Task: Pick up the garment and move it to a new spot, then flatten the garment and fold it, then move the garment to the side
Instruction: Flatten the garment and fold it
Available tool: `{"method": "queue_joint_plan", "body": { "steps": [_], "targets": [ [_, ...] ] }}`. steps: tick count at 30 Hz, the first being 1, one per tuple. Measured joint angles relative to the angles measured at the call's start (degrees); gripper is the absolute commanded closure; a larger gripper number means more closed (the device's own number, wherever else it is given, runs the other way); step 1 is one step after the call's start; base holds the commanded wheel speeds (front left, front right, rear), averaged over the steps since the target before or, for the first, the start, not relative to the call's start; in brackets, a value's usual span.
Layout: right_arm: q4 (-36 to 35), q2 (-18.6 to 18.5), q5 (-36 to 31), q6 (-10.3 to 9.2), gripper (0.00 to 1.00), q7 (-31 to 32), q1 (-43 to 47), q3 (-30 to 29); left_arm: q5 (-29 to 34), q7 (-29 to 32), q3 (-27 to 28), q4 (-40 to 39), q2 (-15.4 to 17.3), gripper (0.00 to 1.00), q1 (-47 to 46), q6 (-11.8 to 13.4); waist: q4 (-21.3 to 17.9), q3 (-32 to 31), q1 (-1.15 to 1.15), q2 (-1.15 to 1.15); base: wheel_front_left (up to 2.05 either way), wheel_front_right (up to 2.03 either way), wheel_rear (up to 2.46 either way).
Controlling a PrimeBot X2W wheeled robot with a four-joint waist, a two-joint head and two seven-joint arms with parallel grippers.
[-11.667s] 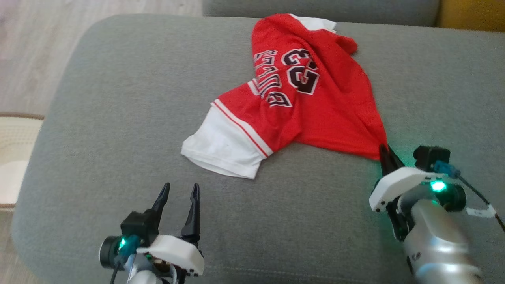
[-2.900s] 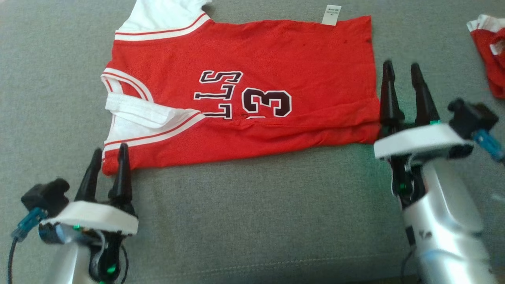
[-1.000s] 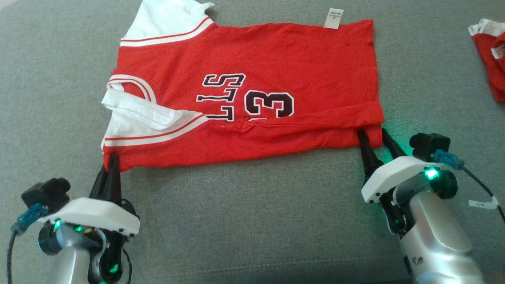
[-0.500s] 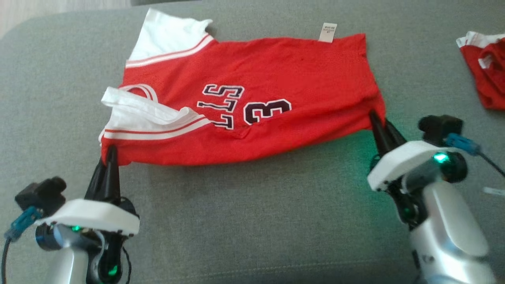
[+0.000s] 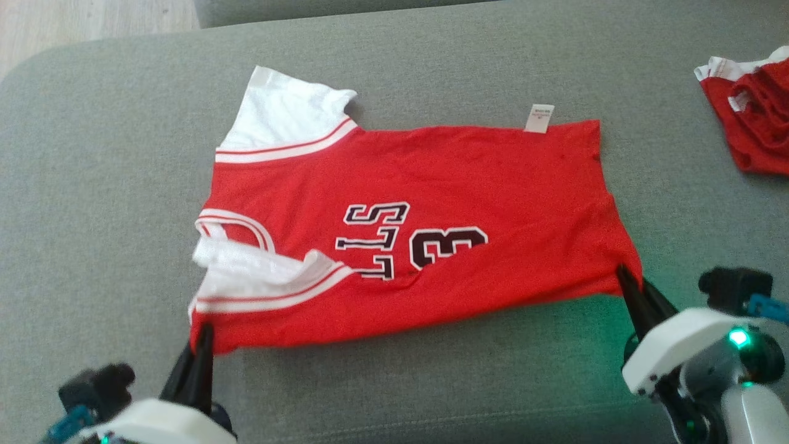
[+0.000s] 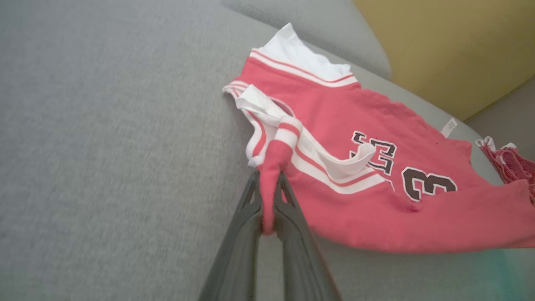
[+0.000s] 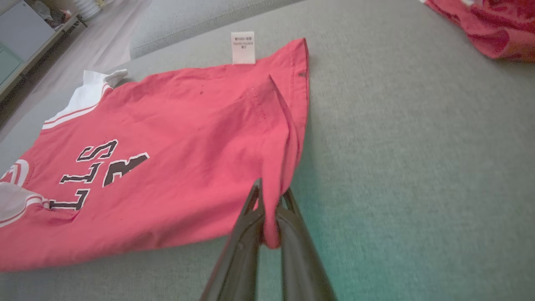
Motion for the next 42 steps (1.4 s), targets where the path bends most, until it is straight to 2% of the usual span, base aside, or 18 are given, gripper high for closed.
{"method": "queue_joint_plan", "body": {
  "steps": [9,10,11,12,13,19,26,30,34,37,42],
  "targets": [
    [0.87,1.33,0.27,0.00,1.00,0.43,4.18,-1.23,-1.11,-0.01,-1.11,5.00,-1.02,1.00,2.54,0.07,-0.37,-0.22,0.00,0.00,0.00,0.00,0.00],
    [1.08,1.34,0.26,0.00,0.96,0.27,4.16,-1.26,-1.11,-0.01,-1.35,5.66,-1.03,1.00,2.51,0.07,-0.47,-0.25,0.00,0.00,0.00,0.00,0.00],
    [1.25,1.40,0.26,0.00,0.67,-0.04,4.15,-1.25,-1.10,-0.02,-1.58,6.28,-1.03,0.77,2.47,0.05,-0.58,-0.29,0.00,0.00,0.00,0.00,0.00],
    [1.46,1.52,0.25,0.00,0.29,-0.16,4.11,-1.26,-1.10,-0.18,-1.65,6.75,-1.03,0.47,2.47,0.05,-0.69,-0.34,0.00,0.00,0.00,0.00,0.00],
    [1.68,1.64,0.24,0.00,0.00,-0.26,4.13,-1.30,-1.10,-0.25,-1.66,7.10,-1.03,0.00,2.44,0.02,-0.78,-0.38,0.00,0.00,0.00,0.00,0.00],
    [1.69,1.97,-0.45,0.00,0.00,-1.76,4.22,-3.16,-0.70,-1.23,-1.10,6.19,0.05,0.00,2.19,-0.11,-1.26,-0.36,0.00,0.00,0.00,0.00,0.00],
    [-2.13,1.94,-1.88,0.00,0.00,-4.00,4.25,-5.25,2.61,0.87,-0.36,1.15,5.11,0.00,-4.45,-0.44,-2.11,0.36,0.00,0.00,0.00,0.00,0.00],
    [-2.60,1.81,-1.87,0.00,0.00,-4.93,1.10,-4.03,5.09,6.34,-2.15,-1.24,8.83,0.00,-13.41,-2.02,-2.55,1.80,0.00,0.00,0.00,0.00,0.00],
    [-2.61,1.47,-2.35,0.00,0.00,-5.28,-3.87,-0.68,6.22,12.73,-3.83,-0.79,12.41,0.00,-24.36,-5.01,-3.10,4.25,0.00,0.00,0.00,0.00,0.00],
    [-2.18,1.32,-2.34,0.00,0.00,-6.02,-7.88,2.22,6.01,17.48,-4.50,2.31,14.23,0.00,-32.94,-6.98,-3.69,6.60,0.00,0.00,0.00,0.00,0.00],
    [-0.51,1.22,-2.23,0.00,0.00,-7.32,-14.11,7.47,4.03,25.10,-7.39,10.66,15.33,0.00,-44.19,-9.16,-4.86,10.85,0.00,0.00,0.00,0.00,0.00]
  ]
}}
